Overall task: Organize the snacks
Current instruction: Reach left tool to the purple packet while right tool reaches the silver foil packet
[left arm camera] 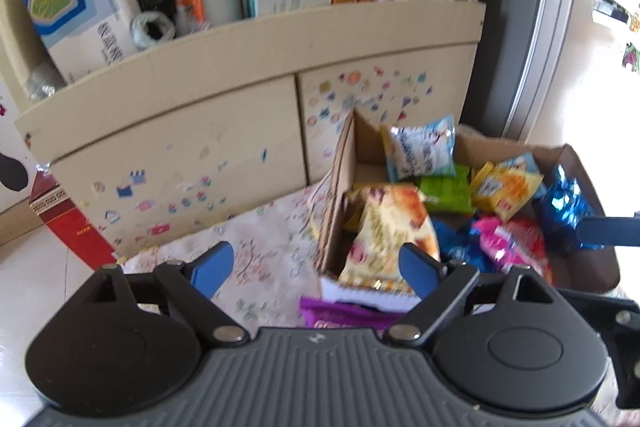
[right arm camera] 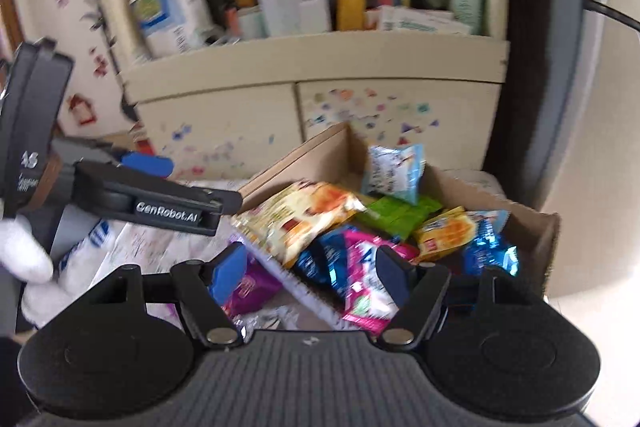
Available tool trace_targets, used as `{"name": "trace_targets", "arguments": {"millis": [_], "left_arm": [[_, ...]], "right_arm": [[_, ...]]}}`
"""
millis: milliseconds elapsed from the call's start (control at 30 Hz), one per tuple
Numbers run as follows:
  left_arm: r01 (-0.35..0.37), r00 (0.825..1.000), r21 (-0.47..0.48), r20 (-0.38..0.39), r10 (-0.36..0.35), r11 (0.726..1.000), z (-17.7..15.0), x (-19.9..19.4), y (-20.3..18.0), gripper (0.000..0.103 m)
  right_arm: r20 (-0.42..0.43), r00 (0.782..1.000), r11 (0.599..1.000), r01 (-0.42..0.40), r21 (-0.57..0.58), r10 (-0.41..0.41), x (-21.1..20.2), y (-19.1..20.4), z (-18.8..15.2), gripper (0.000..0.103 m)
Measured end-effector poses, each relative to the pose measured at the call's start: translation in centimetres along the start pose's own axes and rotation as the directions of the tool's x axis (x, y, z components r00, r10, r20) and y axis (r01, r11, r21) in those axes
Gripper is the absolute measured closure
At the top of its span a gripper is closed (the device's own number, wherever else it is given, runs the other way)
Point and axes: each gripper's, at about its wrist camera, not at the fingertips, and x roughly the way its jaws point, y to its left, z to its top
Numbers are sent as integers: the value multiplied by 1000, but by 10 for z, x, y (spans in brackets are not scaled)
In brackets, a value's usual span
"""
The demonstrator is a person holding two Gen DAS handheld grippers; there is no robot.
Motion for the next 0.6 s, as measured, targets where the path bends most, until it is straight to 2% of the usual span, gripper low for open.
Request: {"name": "trace_targets", "arguments": {"millis": [267, 400, 600], "left_arm": [[-11, 998, -1, -58, 11, 1000, -19, 7, 20, 13], [-1, 995, 12, -95, 2, 1000, -27, 15, 23, 13], [33, 987, 26, -160, -29, 999, -38, 30, 21, 14]], "right_arm": [[-100, 993, 994, -73, -86, 64, 15, 21, -16, 26], [-161, 982, 987, -117, -113, 98, 26, 30, -26, 26], [-244, 965, 980, -137, -142, 99, 44, 40, -39, 26]]}}
